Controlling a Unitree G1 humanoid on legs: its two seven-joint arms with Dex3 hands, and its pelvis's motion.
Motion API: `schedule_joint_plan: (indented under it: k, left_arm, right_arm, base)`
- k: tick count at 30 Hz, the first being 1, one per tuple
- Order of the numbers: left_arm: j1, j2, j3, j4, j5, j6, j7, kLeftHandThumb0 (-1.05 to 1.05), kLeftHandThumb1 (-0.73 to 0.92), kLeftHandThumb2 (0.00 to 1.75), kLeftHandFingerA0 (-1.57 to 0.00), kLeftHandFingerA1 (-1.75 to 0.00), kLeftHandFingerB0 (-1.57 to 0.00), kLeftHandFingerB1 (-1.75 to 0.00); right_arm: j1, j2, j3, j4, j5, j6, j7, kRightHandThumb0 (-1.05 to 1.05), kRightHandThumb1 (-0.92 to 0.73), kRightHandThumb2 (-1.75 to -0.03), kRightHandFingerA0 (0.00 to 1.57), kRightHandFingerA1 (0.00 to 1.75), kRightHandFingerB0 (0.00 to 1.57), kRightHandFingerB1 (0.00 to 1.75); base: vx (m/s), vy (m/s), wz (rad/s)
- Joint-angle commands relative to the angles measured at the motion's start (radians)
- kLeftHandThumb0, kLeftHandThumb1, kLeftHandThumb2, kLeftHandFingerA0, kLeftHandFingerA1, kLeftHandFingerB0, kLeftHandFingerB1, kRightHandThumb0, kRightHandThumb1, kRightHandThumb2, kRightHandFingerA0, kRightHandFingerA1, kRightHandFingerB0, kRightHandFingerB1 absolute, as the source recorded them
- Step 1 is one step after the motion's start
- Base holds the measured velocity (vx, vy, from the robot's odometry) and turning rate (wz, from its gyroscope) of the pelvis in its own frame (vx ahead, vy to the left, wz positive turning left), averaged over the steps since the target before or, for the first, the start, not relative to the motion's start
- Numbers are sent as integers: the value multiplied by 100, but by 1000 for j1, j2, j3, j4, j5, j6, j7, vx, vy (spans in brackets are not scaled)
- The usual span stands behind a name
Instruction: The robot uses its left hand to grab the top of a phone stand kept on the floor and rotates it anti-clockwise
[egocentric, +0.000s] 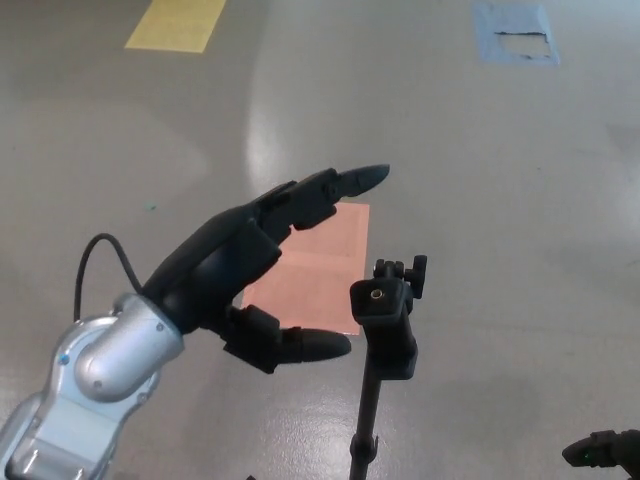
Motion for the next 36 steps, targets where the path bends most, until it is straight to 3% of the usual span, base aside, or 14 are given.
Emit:
schedule_joint_plan:
  k: [1,3,4,13,15,21,28,30,31,32,33,34,35,36]
  left_arm:
    - [-30,-15,-3,59,36,-53,15,-55,36,76,-3,-42,-3,-25]
    - [-40,-26,-7,76,41,-51,17,-57,36,76,-3,-40,-1,-23]
    - [-42,-30,-9,78,46,-41,17,-57,36,76,-3,-37,-2,-23]
    - [-48,-53,-28,90,86,-34,24,-58,35,75,-6,-36,0,-23]
    - [-44,-58,-35,84,98,-29,27,-58,37,78,-11,-39,0,-22]
    - [-35,-67,-44,74,107,-23,24,-58,36,77,-2,-39,-1,-22]
    - [-37,-72,-51,74,121,-17,23,-59,37,78,-2,-38,-1,-22]
    - [-38,-80,-54,84,122,-17,26,-59,36,77,-2,-38,-1,-23]
    - [-38,-81,-55,85,124,-13,25,-59,37,78,-5,-38,-1,-23]
    - [-37,-83,-56,84,126,-10,24,-59,37,78,-5,-38,-1,-23]
    - [-36,-84,-58,82,130,-6,23,-67,40,63,-10,-32,-3,-18]
    - [-35,-84,-59,82,132,-4,22,-67,40,63,-10,-32,-3,-18]
    - [-34,-87,-61,86,134,-8,25,-61,38,78,-3,-41,-1,-22]
    - [-34,-89,-61,90,135,-12,27,-61,38,78,-3,-41,-1,-22]
  right_arm:
    - [-11,-17,-1,6,-3,-5,11,-39,-83,-65,30,38,18,29]
    - [-12,-17,2,4,-7,-3,9,-39,-84,-65,30,38,19,29]
    - [-13,-17,5,4,-10,-3,8,-45,-76,-76,26,42,18,36]
    - [-19,-17,9,7,-14,-8,6,-40,-83,-65,28,37,19,29]
    - [-19,-18,6,8,-11,-10,10,-45,-77,-76,23,41,18,35]
    - [-19,-16,3,9,-8,-8,11,-46,-74,-79,26,44,16,36]
    - [-20,-16,7,5,-12,-8,10,-44,-76,-76,25,42,17,35]
    - [-21,-17,10,4,-14,-8,9,-40,-84,-65,30,39,18,29]
    - [-21,-17,12,4,-17,-11,6,-47,-74,-79,30,45,17,37]
    - [-21,-17,15,4,-20,-16,2,-47,-74,-79,30,45,17,37]
    - [-19,-18,15,4,-19,-18,2,-39,-84,-65,39,42,19,30]
    - [-18,-18,14,3,-17,-20,3,-39,-84,-65,39,42,19,30]
    - [-18,-18,12,4,-15,-20,3,-45,-74,-79,31,46,17,37]
    - [-18,-18,12,5,-15,-19,2,-45,-74,-79,31,46,17,37]
  base:
    - [0,0,0]
    - [0,0,0]
    - [0,0,0]
    - [0,0,0]
    - [0,0,0]
    - [0,0,0]
    - [0,0,0]
    - [0,0,0]
    - [0,0,0]
    - [0,0,0]
    - [0,0,0]
    - [0,0,0]
    - [0,0,0]
    - [0,0,0]
